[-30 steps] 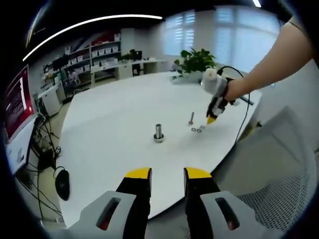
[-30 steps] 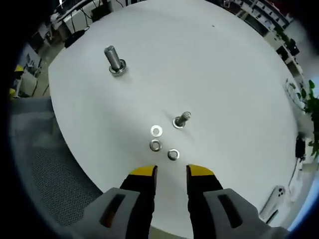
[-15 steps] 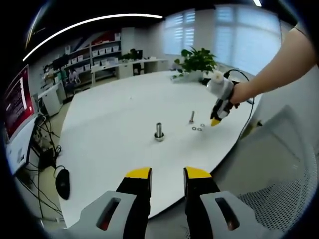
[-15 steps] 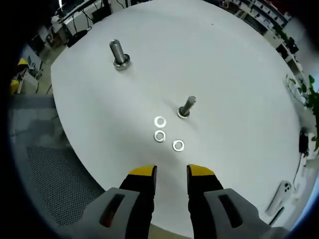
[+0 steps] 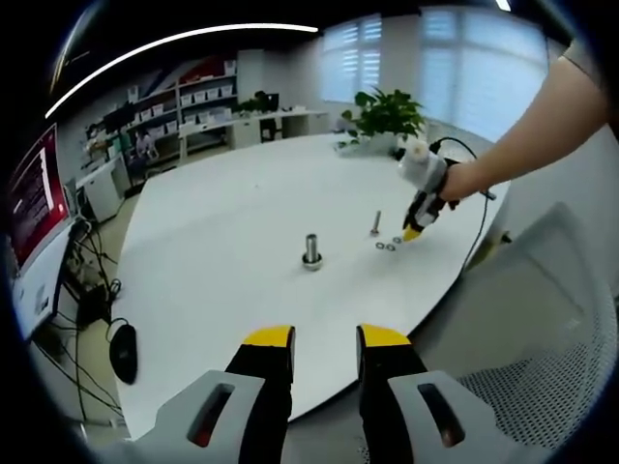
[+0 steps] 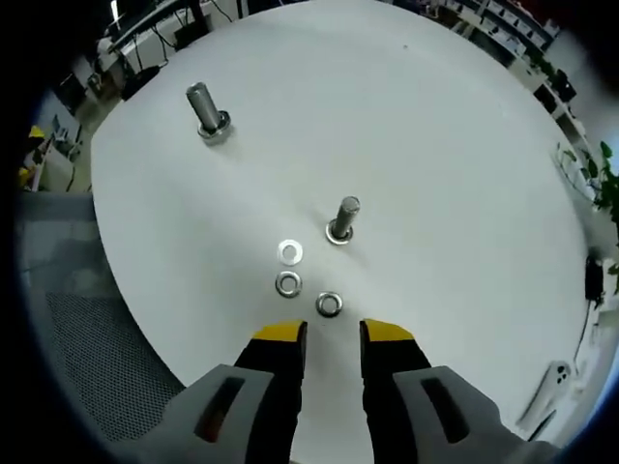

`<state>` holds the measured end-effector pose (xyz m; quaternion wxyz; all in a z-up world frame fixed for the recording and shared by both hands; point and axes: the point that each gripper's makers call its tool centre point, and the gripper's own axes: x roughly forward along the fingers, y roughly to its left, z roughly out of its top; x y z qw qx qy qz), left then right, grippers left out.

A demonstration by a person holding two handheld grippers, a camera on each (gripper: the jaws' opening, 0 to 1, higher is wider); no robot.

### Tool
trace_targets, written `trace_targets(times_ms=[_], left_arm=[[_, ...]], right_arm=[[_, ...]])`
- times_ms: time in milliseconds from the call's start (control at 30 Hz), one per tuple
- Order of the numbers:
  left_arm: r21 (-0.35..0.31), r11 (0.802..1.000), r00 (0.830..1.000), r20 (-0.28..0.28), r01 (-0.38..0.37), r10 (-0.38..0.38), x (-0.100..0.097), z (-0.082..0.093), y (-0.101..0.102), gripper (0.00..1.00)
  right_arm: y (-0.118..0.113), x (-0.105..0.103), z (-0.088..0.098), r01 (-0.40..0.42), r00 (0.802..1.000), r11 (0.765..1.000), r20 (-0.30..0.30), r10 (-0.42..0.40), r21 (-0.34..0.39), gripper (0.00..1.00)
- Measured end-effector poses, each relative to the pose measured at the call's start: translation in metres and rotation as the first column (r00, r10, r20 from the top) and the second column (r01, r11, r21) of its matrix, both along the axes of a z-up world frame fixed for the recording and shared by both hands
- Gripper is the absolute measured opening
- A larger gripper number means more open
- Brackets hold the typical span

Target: Place the washer onto the threaded stud by aligning its center hole with the stud, sliding it down to the base, and recovering from edge contact or off-axis alignment until the washer reaches the visible bottom stop.

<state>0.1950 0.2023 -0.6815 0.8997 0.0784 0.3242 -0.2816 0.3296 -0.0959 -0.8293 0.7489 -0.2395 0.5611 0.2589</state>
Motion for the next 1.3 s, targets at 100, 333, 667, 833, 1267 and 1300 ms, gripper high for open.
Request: trace_targets(times_ms=[100, 333, 667, 833, 1267, 1300], left_arm=[[0.006, 1.000, 1.000, -0.004, 0.006, -0.006, 0.000, -0.001, -0.001, 0.23], [0.010, 1.000, 1.000, -0.010, 0.009, -0.009, 0.000, -0.002, -0.001, 0.23], [0.007, 1.000, 1.000, -0.014, 0.006, -0.006, 0.000, -0.003, 0.000, 0.23], [0.011, 1.000, 1.000, -0.016, 0.007, -0.006, 0.000, -0.003, 0.000, 0.23], [0.009, 1.000, 1.000, -0.006, 0.001, -0.001, 0.001, -0.002, 0.001, 0.23], [0.010, 1.000, 1.000, -0.004, 0.002, -0.002, 0.001, -0.001, 0.001, 0.23]], right_arm=[[0.003, 0.003, -0.004, -0.015, 1.000, 1.000, -0.005, 0.015, -0.009, 0.24], [0.003, 0.000, -0.015, -0.072, 0.996, 0.997, -0.050, 0.070, -0.031, 0.22], [0.004, 0.005, -0.014, -0.027, 0.997, 1.000, -0.067, 0.027, 0.003, 0.19], [0.006, 0.007, -0.014, -0.041, 0.996, 0.999, -0.075, 0.039, -0.017, 0.16], [0.006, 0.006, -0.014, 0.007, 0.996, 0.999, -0.090, -0.011, -0.045, 0.15], [0.006, 0.006, -0.014, 0.009, 0.996, 0.999, -0.090, -0.013, -0.045, 0.15]])
